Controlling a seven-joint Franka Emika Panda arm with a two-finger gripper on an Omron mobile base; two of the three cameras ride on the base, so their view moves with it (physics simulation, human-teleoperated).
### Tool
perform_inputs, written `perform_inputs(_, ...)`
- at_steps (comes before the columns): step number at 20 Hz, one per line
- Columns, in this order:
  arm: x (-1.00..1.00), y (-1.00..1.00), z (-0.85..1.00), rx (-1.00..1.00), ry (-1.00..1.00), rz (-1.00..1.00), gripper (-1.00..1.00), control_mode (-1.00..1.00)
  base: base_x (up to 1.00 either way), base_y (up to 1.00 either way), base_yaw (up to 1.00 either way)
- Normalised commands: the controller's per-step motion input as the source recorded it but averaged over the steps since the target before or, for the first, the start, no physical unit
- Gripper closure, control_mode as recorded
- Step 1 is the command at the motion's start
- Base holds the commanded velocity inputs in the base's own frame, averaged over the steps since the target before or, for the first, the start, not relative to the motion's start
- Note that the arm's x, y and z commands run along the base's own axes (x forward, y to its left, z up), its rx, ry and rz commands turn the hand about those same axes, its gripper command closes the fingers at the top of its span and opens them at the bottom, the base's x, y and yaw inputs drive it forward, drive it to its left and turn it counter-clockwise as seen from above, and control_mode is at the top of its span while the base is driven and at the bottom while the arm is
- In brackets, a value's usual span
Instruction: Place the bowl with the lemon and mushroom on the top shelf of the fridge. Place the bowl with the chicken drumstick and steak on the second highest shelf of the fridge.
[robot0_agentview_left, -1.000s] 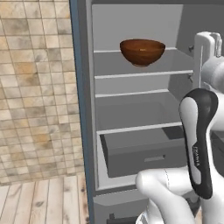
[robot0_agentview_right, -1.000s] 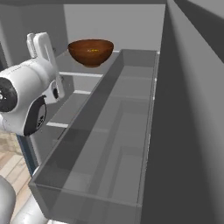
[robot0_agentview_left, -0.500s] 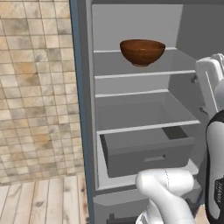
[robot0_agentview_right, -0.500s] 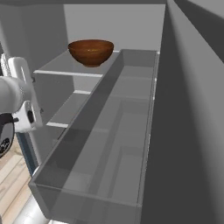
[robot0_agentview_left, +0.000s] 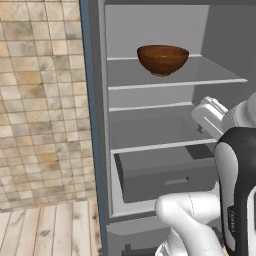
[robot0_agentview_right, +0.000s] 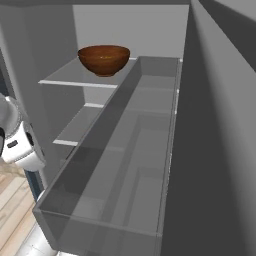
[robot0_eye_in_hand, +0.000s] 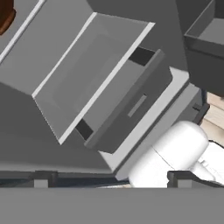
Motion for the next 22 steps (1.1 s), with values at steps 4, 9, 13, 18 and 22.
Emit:
perform_inputs(4,0.0,0.0,-0.19,-0.06,0.0,0.11,-1.0,-1.0,0.0,0.0,0.0)
perform_inputs(9,0.0,0.0,0.0,0.0,0.0,0.0,-1.0,-1.0,0.0,0.0,0.0)
perform_inputs(13,-0.04,0.12,-0.01,0.0,0.01,0.0,-1.0,-1.0,0.0,0.0,0.0)
perform_inputs(18,-0.04,0.08,-0.01,0.0,0.01,0.01,-1.0,1.0,-0.37,0.35,0.04)
perform_inputs(22,0.0,0.0,0.0,0.0,0.0,0.0,-1.0,1.0,-0.68,0.38,0.04)
